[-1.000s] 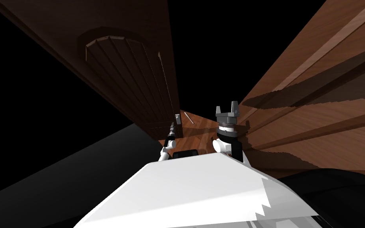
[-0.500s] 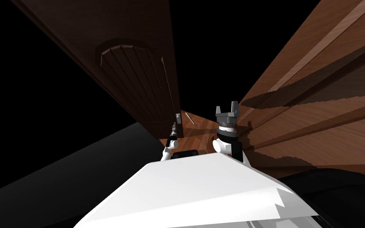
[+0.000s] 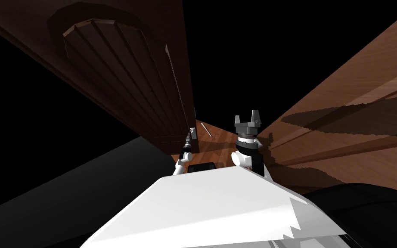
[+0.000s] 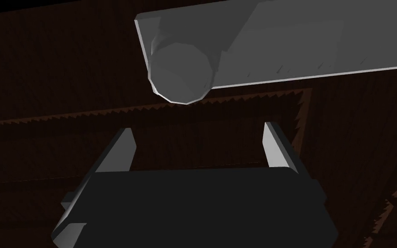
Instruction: Push the door open
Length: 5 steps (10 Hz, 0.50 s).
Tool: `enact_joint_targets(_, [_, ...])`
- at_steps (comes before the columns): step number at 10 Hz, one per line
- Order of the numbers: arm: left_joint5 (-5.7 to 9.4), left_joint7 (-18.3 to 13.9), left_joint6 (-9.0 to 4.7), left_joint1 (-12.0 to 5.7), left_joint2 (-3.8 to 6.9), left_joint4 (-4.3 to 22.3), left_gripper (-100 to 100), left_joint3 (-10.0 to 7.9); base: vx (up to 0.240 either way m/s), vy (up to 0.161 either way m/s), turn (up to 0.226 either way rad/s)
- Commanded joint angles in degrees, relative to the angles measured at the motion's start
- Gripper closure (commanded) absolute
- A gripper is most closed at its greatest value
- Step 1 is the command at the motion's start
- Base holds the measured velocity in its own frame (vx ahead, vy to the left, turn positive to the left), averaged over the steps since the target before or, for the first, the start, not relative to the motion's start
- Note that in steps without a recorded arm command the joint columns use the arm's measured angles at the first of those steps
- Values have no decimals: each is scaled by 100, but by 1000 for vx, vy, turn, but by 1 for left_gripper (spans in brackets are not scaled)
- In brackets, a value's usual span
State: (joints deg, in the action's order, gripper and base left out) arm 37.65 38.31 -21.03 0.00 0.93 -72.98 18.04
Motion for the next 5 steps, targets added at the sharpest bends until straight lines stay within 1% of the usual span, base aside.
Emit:
enact_joint_targets(1, [-11,-17,-5,-38,-111,38,-100,-33,217,-94,-19])
enact_joint_targets(2, [-17,-24,-6,-58,-221,56,-100,-50,198,-68,-17])
enact_joint_targets(3, [-11,-12,11,-32,-156,16,-100,-45,79,-28,0])
enact_joint_targets(4, [-11,-12,11,-32,-156,16,100,-45,-10,0,5])
enact_joint_targets(5, [-11,-12,11,-32,-156,16,100,-45,-25,10,-12])
